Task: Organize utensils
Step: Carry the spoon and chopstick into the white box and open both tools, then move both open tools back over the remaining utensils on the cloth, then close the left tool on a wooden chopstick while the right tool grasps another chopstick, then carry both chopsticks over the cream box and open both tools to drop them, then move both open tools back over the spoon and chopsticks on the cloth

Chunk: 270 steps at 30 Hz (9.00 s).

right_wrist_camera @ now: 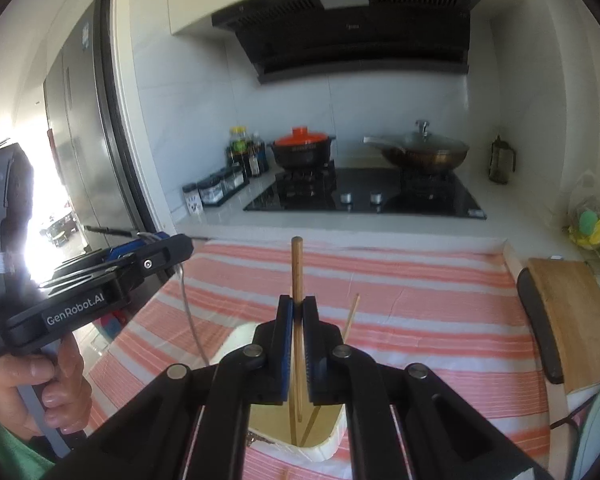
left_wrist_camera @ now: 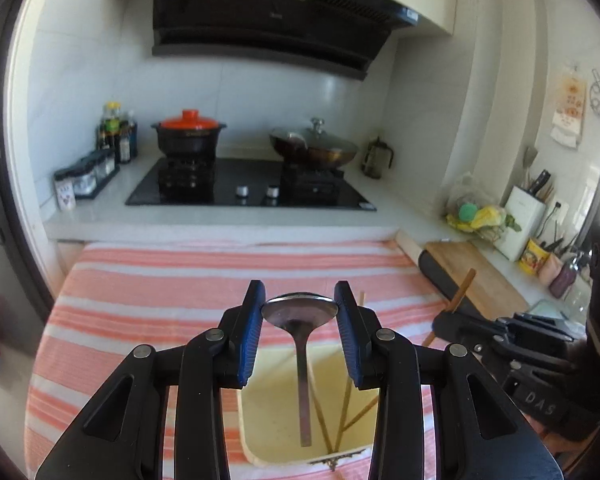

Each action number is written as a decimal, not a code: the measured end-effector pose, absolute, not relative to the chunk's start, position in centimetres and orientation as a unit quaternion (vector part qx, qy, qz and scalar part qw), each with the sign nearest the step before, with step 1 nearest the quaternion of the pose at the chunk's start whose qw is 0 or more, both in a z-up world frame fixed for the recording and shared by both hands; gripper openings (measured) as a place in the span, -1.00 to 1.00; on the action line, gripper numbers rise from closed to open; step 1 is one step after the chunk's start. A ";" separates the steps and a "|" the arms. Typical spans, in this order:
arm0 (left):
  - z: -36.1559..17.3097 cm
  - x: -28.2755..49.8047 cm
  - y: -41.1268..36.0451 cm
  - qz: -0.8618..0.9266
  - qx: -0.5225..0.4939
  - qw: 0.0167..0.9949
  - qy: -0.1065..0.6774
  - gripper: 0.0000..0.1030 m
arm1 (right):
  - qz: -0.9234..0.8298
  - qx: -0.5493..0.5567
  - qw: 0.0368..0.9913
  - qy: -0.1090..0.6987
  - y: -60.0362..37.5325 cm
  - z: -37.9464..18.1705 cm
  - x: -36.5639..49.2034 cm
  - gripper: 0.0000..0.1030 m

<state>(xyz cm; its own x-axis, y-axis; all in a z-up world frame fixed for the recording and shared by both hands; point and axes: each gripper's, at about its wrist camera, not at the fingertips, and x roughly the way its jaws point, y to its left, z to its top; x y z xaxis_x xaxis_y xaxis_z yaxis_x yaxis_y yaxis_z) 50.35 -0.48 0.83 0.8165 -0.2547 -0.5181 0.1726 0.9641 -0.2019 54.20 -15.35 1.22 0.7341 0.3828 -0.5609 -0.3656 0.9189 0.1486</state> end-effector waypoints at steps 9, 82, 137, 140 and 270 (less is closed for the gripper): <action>-5.2 53.5 -1.1 -0.099 -0.098 0.910 0.390 0.07 | 0.200 0.022 0.901 0.385 -14.2 -5.0 58.7 -0.62; -22.3 30.3 2.6 0.040 -0.031 0.886 0.460 0.99 | 0.019 0.007 0.909 0.417 -28.2 -21.4 30.1 0.11; -20.3 28.2 -3.3 -0.080 -0.104 0.882 0.453 0.99 | 0.012 -0.006 0.908 0.418 -27.6 -21.4 30.2 0.12; -21.2 28.6 -5.4 -0.051 -0.044 0.887 0.458 0.99 | 0.011 -0.008 0.908 0.419 -27.6 -21.4 30.2 0.12; 0.7 34.1 2.8 -0.109 -0.007 0.930 0.350 0.87 | 0.191 -0.040 0.943 0.269 -17.6 4.1 41.8 0.07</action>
